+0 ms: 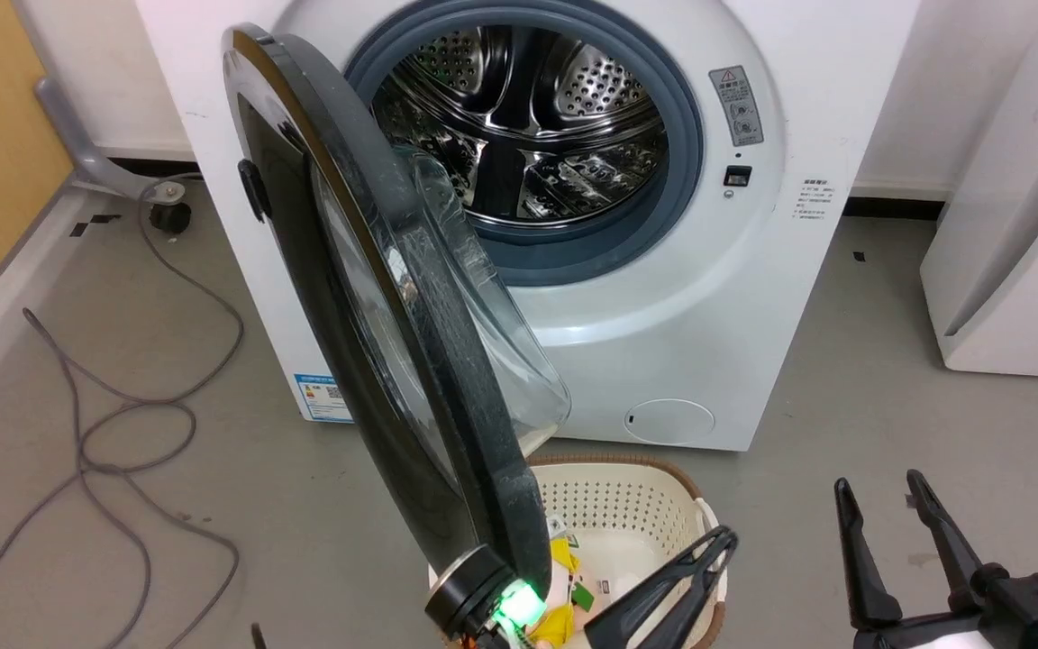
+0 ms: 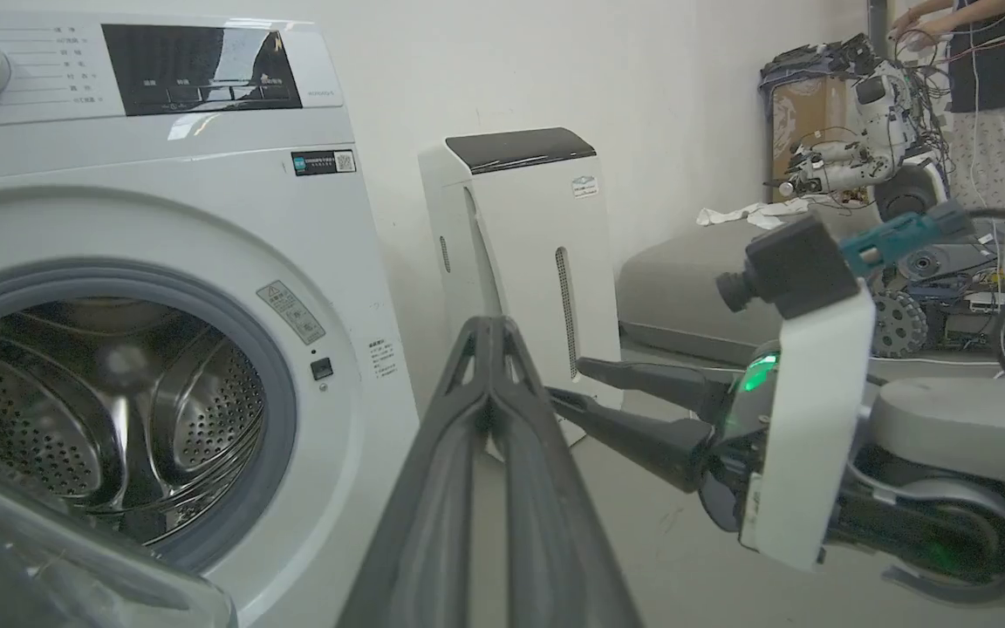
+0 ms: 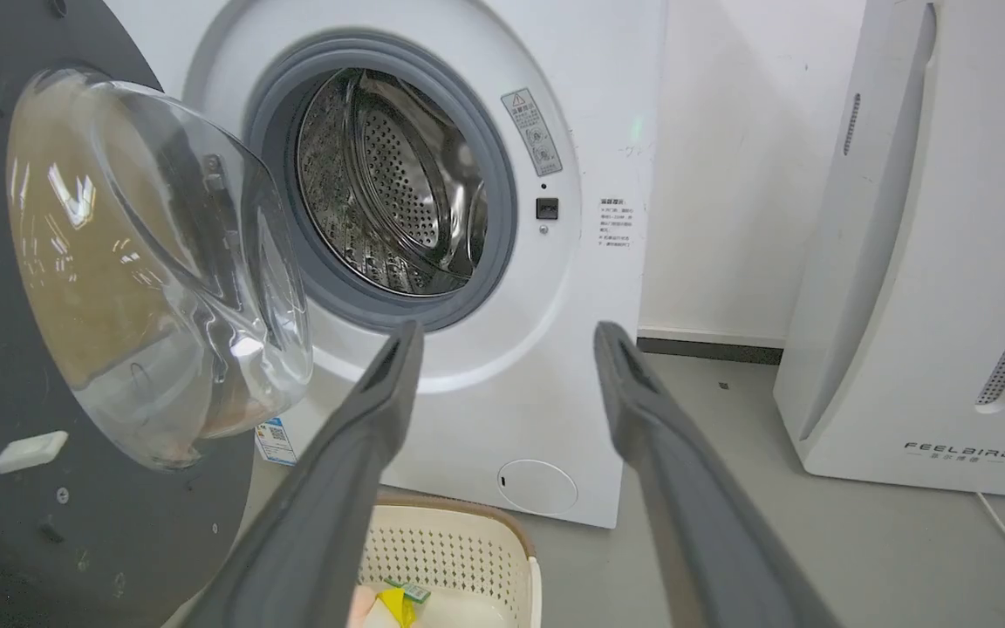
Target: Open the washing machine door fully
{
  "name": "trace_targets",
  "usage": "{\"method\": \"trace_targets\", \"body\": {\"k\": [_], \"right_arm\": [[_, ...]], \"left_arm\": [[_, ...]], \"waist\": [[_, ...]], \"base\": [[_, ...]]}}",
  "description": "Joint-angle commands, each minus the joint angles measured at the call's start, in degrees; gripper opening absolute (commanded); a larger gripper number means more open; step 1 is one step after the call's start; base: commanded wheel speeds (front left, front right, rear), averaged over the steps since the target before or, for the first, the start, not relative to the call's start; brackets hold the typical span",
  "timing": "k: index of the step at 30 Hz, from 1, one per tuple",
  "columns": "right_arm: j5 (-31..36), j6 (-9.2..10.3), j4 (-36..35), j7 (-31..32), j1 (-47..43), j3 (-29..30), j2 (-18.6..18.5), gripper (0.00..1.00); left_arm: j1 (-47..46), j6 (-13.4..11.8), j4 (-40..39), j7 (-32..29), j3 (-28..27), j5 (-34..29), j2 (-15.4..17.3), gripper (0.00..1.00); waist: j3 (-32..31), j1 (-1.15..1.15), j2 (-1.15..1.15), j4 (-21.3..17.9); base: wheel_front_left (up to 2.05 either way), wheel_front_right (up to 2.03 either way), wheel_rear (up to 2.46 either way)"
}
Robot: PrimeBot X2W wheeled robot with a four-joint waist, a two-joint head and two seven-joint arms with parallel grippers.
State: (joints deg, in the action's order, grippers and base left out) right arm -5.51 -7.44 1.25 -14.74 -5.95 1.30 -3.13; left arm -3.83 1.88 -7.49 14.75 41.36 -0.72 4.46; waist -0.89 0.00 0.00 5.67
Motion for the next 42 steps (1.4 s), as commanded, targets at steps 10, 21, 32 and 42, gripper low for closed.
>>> {"method": "trace_targets", "body": {"k": [10, 21, 32, 42], "right_arm": [[0.29, -0.05, 0.89, -0.26, -0.7, 0.21, 0.25, 1.0], [0.35, -0.05, 1.43, -0.26, -0.31, 0.1, 0.25, 1.0], [0.23, -0.05, 1.71, -0.26, -0.56, 0.01, 0.25, 1.0], [0.22, -0.05, 1.85, -0.26, -0.07, 0.04, 0.25, 1.0]], "left_arm": [[0.98, -3.84, 7.46, 0.25, -6.07, 2.48, 0.43, 0.0], [2.51, -5.16, 10.06, 0.25, -10.87, 2.91, 0.72, 0.0], [5.33, -6.14, 7.05, 0.25, -12.11, 2.52, 0.21, 0.0], [7.01, -7.26, 5.55, 0.25, -14.24, 2.19, 0.6, 0.0]], "waist": [[0.55, 0.0, 0.0, 0.41], [0.96, 0.0, 0.0, 2.13], [1.36, 0.0, 0.0, 7.83], [2.22, 0.0, 0.0, 13.56]], "base": [[0.0, 0.0, 0.0], [0.0, 0.0, 0.0], [0.0, 0.0, 0.0], [0.0, 0.0, 0.0]]}}
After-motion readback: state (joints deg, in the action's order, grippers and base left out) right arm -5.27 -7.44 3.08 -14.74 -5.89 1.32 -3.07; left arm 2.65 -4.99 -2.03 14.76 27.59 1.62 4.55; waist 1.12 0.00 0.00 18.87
